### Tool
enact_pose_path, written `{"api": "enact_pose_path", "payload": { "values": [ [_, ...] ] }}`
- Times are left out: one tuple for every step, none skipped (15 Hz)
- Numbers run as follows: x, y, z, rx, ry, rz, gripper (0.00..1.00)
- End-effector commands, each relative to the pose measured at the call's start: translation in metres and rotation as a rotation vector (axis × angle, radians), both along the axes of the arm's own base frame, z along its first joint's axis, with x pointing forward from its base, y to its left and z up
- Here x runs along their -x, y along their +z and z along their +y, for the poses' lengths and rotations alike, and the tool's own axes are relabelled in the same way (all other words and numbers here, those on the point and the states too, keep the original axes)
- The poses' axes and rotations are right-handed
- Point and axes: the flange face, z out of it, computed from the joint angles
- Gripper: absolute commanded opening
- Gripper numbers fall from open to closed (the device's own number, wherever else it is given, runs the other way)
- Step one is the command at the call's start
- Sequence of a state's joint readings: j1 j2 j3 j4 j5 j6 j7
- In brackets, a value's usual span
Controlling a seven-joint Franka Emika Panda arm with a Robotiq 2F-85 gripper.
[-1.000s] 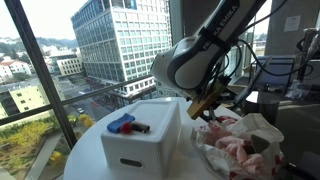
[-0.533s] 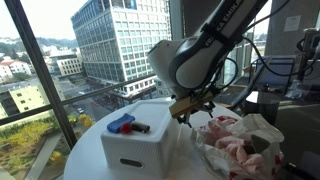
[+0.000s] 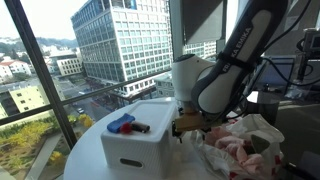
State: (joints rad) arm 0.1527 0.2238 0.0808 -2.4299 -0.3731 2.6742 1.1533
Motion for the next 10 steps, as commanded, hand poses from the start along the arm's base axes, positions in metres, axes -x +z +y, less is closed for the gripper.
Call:
{"api": "enact_pose_path", "payload": {
  "values": [
    [0.022, -0.008, -0.018, -0.051, 0.032, 0.000, 1.00],
    [0.027, -0.011, -0.022, -0.054, 0.037, 0.010, 1.00],
    [0.029, -0.015, -0.026, -0.051, 0.048, 0.022, 0.95],
    [0.031, -0.019, -0.029, -0.054, 0.051, 0.026, 0.73],
    [0.031, -0.020, -0.029, -0.065, 0.057, 0.020, 0.70],
    [0.032, -0.021, -0.030, -0.074, 0.066, 0.018, 0.69],
    [0.032, -0.020, -0.030, -0.076, 0.075, 0.012, 0.62],
    [0.032, -0.017, -0.031, -0.080, 0.085, 0.006, 0.53],
    [0.032, -0.014, -0.031, -0.084, 0.094, -0.002, 0.44],
    [0.031, -0.010, -0.031, -0.091, 0.097, -0.010, 0.37]
  ]
}}
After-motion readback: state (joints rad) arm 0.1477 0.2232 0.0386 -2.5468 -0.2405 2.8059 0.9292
